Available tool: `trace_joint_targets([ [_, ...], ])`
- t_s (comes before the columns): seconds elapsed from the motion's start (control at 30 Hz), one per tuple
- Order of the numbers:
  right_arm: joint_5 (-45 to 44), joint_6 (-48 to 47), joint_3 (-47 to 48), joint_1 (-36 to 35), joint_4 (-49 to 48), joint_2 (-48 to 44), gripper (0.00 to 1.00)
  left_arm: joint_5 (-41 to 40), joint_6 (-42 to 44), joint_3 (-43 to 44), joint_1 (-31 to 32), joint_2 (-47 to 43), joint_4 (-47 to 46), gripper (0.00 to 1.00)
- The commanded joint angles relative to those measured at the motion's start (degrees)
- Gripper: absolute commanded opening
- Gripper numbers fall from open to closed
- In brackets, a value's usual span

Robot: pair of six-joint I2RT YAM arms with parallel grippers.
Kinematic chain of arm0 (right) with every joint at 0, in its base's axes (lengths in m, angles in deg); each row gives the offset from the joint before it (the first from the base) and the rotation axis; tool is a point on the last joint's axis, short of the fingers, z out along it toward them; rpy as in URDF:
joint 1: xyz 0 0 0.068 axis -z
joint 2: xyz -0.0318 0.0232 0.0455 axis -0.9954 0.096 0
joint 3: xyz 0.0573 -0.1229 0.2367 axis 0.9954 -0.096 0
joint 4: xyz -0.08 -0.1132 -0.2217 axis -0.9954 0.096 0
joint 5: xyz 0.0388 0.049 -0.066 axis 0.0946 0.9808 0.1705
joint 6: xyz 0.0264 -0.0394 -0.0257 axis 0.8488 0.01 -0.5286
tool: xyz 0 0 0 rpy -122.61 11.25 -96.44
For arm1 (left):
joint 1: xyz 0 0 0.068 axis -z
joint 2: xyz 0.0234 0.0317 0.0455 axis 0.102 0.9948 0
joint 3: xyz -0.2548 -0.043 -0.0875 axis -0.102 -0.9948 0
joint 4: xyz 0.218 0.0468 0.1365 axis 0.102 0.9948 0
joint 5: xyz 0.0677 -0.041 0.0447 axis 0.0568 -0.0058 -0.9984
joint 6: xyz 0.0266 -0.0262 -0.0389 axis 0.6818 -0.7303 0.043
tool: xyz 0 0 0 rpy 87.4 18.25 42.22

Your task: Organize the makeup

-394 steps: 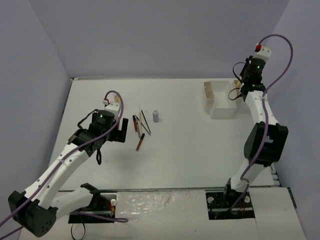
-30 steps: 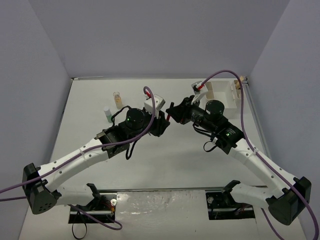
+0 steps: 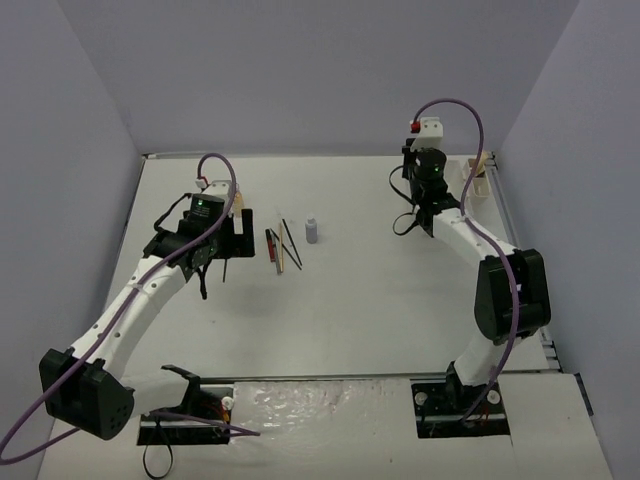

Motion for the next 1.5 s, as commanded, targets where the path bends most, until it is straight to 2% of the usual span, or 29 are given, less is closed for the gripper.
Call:
trace_joint_targets([
  [0.0,1.6,-0.3,6.0,3.0,-10.7,2.8,0.00,-0.3,2.0,-0.5,-1.5,-2.4,-1.3,0.97],
  [0.3,5.3,4.2,7.2,6.2,-12.6,9.7,0.00,1.4,1.2,-1.3,-4.4,-2.2,-1.3,0.97],
  [0.43,6.2,4.3,7.3,6.5,-12.4,11.7,0.05,1.7,0.9,-1.5,-4.7,-2.0,-1.4,0.97],
  [0.63,7.1,6.1,7.3,6.9,-11.4,12.3,0.20,1.8,0.7,-1.5,-4.9,-1.6,-1.1,0.97],
  [0.8,8.0,6.3,7.8,7.0,-9.1,10.4,0.44,2.3,0.4,-1.6,-5.0,-1.2,-1.1,0.97],
  [0.9,8.4,6.0,7.2,7.0,-7.2,6.4,0.52,2.6,0.0,-1.6,-5.0,-1.0,-1.1,0.97],
  [1.03,8.7,5.8,5.6,7.0,-1.6,-0.6,0.68,4.2,-0.7,-1.6,-5.0,-0.6,-1.3,0.97],
  [1.27,9.5,7.9,3.5,7.0,14.6,-16.5,0.95,7.6,-2.6,-0.7,-5.0,2.4,-1.1,0.97],
  [1.33,9.2,10.2,2.0,7.0,19.7,-21.8,1.00,9.0,-4.0,0.0,-4.9,3.9,-1.2,0.97],
  [1.47,10.2,13.2,-2.7,6.9,27.5,-32.9,1.00,10.7,-7.3,1.8,-4.4,7.3,-0.9,0.97],
])
